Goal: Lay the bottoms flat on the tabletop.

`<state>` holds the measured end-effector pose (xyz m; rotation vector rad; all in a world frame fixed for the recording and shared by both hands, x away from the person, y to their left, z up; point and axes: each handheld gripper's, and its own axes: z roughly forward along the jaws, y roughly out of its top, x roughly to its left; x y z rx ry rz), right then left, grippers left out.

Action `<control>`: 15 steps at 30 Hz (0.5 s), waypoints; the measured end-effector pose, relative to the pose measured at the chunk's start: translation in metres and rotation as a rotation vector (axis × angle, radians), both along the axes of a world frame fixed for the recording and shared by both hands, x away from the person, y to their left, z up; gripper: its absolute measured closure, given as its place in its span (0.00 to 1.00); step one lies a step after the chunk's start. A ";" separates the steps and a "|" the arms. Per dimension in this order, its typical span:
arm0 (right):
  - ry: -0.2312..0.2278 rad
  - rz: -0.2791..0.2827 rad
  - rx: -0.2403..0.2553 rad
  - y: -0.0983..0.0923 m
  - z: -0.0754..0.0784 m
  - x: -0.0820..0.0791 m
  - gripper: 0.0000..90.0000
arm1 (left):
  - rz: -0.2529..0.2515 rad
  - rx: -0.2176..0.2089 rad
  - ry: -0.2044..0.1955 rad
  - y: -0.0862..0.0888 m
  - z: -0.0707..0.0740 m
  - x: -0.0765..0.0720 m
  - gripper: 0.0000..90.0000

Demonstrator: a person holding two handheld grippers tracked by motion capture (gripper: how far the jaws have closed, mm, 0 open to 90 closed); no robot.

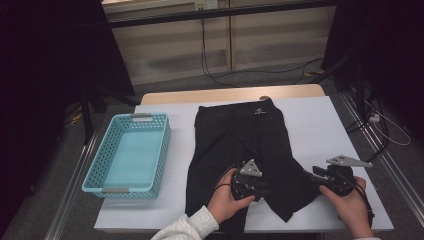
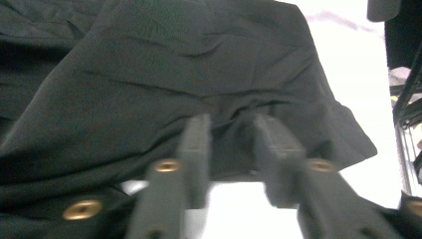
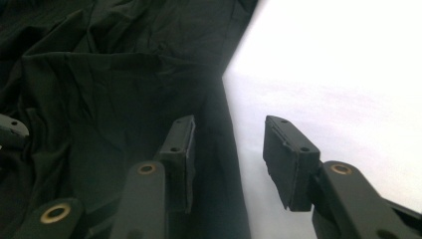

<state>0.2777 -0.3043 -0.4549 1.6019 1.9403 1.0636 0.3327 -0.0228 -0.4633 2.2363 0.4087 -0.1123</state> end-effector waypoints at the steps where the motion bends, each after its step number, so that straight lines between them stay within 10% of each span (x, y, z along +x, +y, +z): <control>1: -0.003 -0.003 0.004 -0.001 0.001 -0.002 0.60 | 0.003 0.009 0.011 0.000 0.000 0.000 0.91; 15: 0.025 0.026 0.021 -0.002 -0.002 -0.010 0.57 | 0.008 0.015 0.105 0.027 0.014 0.004 1.00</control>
